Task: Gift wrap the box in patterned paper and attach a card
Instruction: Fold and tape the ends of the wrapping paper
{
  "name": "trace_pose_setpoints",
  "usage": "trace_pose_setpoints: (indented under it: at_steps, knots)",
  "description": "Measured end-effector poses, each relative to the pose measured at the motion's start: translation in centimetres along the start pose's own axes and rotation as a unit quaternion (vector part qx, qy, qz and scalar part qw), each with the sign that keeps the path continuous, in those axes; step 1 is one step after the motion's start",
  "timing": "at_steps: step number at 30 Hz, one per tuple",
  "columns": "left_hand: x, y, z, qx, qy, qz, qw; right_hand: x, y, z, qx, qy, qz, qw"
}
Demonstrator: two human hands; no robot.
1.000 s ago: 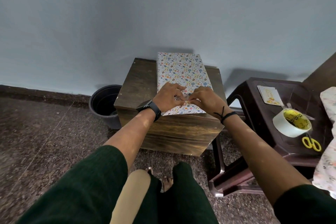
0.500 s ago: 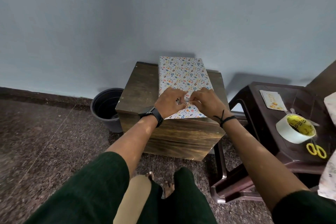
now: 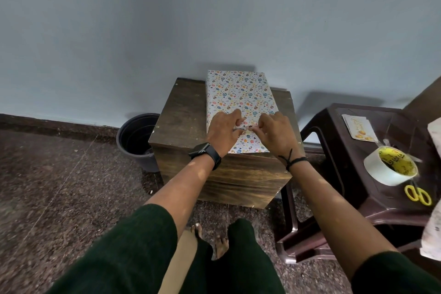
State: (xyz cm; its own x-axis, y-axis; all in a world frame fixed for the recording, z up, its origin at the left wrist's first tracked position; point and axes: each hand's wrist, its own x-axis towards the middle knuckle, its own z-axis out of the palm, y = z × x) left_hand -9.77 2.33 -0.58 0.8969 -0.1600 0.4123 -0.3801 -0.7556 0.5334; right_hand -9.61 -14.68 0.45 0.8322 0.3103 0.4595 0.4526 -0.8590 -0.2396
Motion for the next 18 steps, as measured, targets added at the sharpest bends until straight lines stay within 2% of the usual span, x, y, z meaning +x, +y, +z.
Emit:
trace_pose_setpoints:
  at_steps: [6,11,15,18]
  knots:
    - [0.1,0.2,0.5,0.003,0.012,0.004,1.0,-0.3,0.5,-0.2,0.027,0.009,0.039,0.999]
    - [-0.1,0.3,0.5,-0.005,0.009,0.01,1.0,-2.0,0.6,0.4,0.057,0.071,0.123,0.988]
    - [-0.2,0.2,0.6,0.014,0.014,0.012,1.0,-2.6,0.7,0.8,0.01,0.03,0.109,0.994]
    - [-0.1,0.3,0.5,0.004,0.019,0.027,0.999,-1.8,1.4,0.4,-0.005,0.029,0.169,0.985]
